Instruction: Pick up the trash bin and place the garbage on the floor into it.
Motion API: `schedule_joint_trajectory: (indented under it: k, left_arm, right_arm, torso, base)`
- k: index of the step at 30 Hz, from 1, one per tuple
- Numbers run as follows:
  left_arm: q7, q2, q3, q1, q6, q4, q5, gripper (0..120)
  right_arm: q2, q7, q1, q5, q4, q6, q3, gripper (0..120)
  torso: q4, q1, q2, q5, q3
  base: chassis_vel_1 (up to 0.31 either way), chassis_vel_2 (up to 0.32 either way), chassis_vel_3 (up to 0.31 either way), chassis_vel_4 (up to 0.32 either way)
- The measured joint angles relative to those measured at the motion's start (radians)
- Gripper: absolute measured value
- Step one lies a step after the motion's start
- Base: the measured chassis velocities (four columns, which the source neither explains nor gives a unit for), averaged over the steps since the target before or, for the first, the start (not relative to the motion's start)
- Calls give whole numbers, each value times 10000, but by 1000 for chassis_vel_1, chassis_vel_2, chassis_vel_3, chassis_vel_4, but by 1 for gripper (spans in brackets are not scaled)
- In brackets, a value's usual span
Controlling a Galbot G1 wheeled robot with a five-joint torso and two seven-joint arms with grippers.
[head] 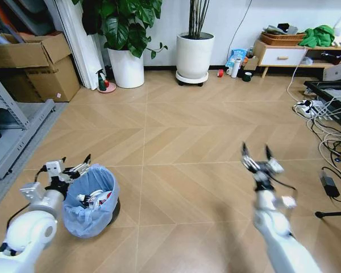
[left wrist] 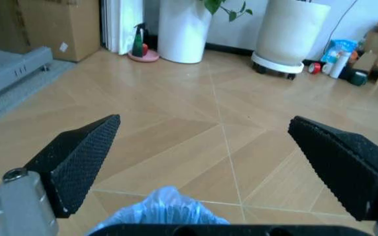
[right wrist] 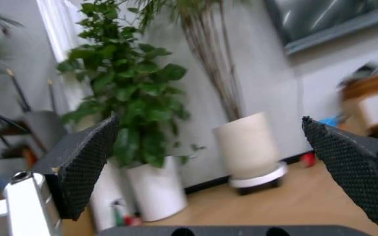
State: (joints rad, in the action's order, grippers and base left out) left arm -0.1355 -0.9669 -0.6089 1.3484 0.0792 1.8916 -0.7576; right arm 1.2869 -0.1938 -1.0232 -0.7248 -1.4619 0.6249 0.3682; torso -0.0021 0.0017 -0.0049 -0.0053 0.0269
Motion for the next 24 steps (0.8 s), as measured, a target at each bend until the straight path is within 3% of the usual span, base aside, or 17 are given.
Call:
schedule_joint_trajectory:
  k: [2,8,24]
  left_arm:
    - [-1,-162,137,-82,28,-174,189,100]
    - [-8,-184,161,-93,76,-214,242,100]
    - [-9,-160,154,-84,111,-220,219,100]
  right_arm:
    - [278,33,426,-2,318,-53,-548,100]
    - [315,37,467,4,369,-69,-611,100]
    - [289,8,380,22,346,-87,-529,100]
  torso:
    - [4,0,0,7,1]
    - [-9,0,0,5,-2]
    - [-4,-1,0,6,-2]
  base:
    - [0,0,0,0]
    - [0,0,0,0]
    - [0,0,0,0]
